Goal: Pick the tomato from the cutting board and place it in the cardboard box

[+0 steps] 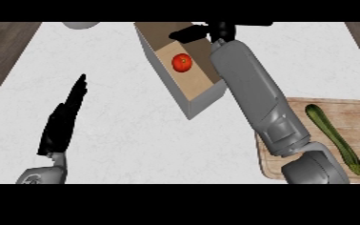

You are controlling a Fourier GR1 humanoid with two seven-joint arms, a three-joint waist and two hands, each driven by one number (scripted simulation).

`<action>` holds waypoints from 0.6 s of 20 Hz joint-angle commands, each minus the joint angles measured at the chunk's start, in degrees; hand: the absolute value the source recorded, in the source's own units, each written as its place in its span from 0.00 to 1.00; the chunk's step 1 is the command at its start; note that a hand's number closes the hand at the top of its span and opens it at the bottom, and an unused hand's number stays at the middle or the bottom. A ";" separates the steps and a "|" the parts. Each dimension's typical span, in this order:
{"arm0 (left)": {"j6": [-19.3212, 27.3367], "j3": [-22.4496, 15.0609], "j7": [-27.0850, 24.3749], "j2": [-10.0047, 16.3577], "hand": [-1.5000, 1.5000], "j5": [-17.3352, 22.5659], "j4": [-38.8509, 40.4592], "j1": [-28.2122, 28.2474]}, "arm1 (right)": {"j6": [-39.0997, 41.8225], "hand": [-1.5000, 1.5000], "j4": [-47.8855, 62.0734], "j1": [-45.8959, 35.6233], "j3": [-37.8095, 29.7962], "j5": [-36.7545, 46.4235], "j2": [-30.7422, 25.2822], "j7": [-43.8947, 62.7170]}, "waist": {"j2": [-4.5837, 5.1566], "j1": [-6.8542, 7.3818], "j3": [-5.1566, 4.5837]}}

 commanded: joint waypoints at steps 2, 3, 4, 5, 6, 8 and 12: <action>-1.63 1.19 -1.41 1.46 0.50 1.45 -1.55 3.45 | 0.17 0.00 -3.27 2.72 -8.46 -8.48 -2.19 -8.80 | -0.39 -0.76 0.03; 0.59 1.97 -3.79 0.69 0.50 0.22 3.59 0.90 | -0.45 0.00 -2.76 1.77 -10.35 -9.73 -3.12 -9.18 | -0.01 -1.13 -0.02; 0.20 -0.24 -2.43 -1.28 0.50 0.50 0.24 3.55 | -0.15 0.00 -3.50 2.05 -10.54 -10.05 -3.38 -8.68 | -0.55 -1.40 -0.01; -1.68 2.07 -1.44 1.21 0.50 2.37 -0.97 3.75 | -0.10 0.00 -4.62 5.52 -10.85 -10.21 -4.92 -10.94 | -0.74 -1.82 0.00; 0.15 1.06 -0.57 -0.02 0.50 0.54 0.40 1.75 | 0.82 0.00 -4.68 3.95 -11.99 -10.92 -7.22 -9.47 | -0.70 -2.15 -0.01; -0.75 2.07 -1.73 1.54 0.50 0.94 -0.88 4.67 | 0.80 0.00 -6.41 7.15 -12.85 -11.61 -9.12 -9.70 | -0.98 -2.42 -0.02; -3.50 4.57 -1.27 4.09 0.50 3.64 -1.65 4.11 | 6.40 0.00 -7.63 10.46 -16.15 -14.79 -16.13 -10.47 | -0.98 -2.59 -0.02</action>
